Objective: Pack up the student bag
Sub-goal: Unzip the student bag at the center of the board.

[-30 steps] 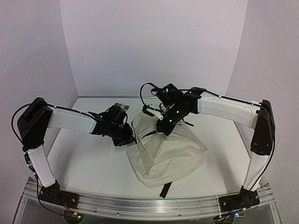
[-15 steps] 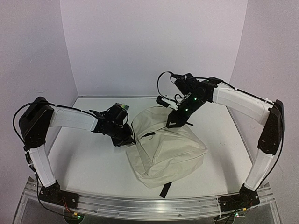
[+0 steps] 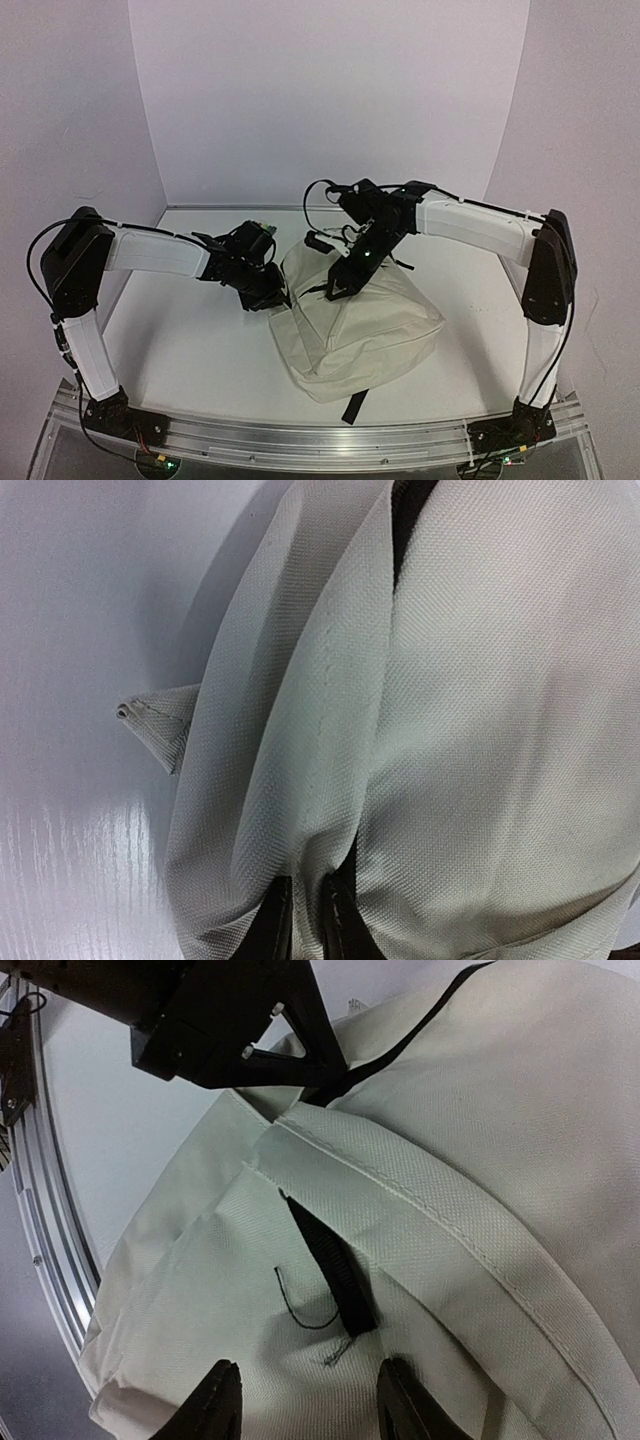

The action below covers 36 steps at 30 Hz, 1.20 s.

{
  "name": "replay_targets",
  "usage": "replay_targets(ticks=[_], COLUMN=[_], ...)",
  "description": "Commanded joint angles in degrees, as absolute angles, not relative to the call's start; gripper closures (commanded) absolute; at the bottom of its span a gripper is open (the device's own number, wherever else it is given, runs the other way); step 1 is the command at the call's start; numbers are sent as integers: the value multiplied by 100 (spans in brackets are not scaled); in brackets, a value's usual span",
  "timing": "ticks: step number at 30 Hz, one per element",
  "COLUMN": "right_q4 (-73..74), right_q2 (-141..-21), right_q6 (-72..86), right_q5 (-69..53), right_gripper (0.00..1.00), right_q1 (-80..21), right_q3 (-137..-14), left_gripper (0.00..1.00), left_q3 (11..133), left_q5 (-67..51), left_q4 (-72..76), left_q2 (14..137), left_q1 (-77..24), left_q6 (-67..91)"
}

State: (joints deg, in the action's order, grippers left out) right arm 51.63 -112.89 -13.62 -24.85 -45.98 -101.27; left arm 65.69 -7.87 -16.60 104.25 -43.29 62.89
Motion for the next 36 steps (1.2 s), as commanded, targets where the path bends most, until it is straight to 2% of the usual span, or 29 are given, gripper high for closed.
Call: replay_targets(ticks=[1,7,16,19,23,29,36], right_q4=[4946,4803,4694,4701,4718,4767,4870], right_q2=[-11442,-11649,-11912,-11921,-11798,-11343,-10930], right_q6=[-1191,-1087,-1073,-1118,-1210,-1448,-1742], right_q5=[-2171,-2047,-1867,-1727,-1584,-1361,-1091], right_gripper=[53,56,71,80,99,100,100], right_q1=[-4699,-4777,-4889,-4894,-4889,-4876,-4599], right_q3=[-10328,-10434,-10582,-10563,-10484,-10187,-9950], left_gripper=[88,88,88,88,92,100,100], left_q3=[6757,6724,6677,6616,6444,6282,6135], left_q5=[-614,-571,-571,-570,-557,-483,-291], left_q4=[-1801,-1785,-1784,-1761,-1679,-1725,-1917], left_q2=[10328,10304,10266,10221,10148,10075,9955], left_q1=[-4302,-4307,-4307,-4307,-4298,-4298,-4278], left_q6=[6239,6249,6257,6273,6361,6448,6544])
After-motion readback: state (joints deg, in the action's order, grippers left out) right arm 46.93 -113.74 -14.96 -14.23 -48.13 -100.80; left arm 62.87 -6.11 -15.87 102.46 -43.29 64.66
